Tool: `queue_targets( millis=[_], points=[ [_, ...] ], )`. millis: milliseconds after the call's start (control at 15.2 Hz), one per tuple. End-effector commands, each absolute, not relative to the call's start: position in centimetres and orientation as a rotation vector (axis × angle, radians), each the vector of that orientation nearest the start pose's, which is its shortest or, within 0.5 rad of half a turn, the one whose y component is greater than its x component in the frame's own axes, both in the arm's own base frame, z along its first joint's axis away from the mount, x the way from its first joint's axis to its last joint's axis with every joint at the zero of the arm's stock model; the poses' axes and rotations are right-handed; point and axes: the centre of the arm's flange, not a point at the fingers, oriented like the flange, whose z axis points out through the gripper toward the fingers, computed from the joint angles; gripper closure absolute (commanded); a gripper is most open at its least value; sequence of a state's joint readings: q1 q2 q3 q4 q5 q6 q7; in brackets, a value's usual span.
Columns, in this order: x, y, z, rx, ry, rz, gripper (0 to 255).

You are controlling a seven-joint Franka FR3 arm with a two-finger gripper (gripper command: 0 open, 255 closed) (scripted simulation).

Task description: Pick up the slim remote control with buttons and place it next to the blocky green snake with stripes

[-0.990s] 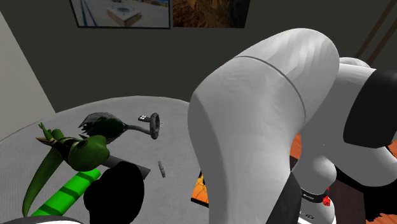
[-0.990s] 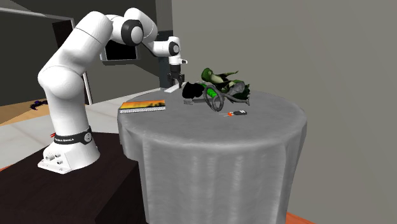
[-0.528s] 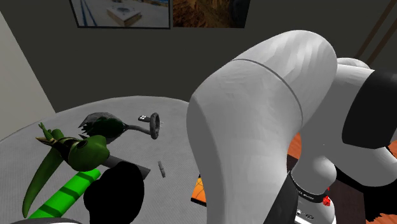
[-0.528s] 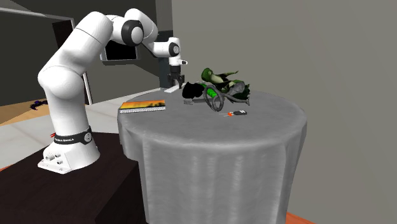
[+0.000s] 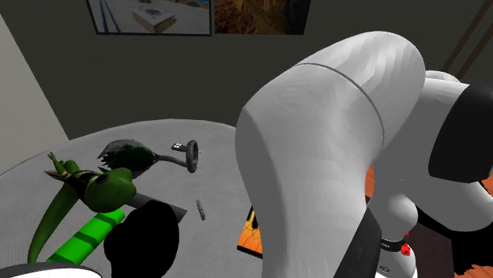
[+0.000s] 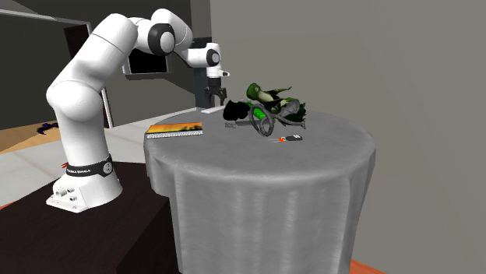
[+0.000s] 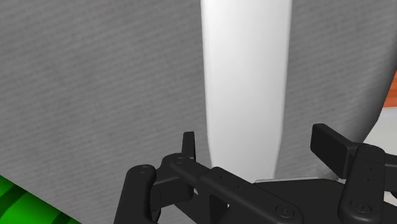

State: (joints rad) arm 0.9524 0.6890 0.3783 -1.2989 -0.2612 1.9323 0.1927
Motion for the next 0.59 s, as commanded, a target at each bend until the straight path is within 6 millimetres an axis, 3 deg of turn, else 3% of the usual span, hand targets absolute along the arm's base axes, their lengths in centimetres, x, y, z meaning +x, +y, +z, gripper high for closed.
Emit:
queue_targets(
  millis=[0,66,528],
  points=[
    [25.3,68.7,38.0,-2.643,-1.719,0.004,0],
    [25.3,68.7,39.0,-2.643,-1.719,0.004,0],
    [25.3,68.7,39.0,-2.643,-1.719,0.004,0]
  ],
)
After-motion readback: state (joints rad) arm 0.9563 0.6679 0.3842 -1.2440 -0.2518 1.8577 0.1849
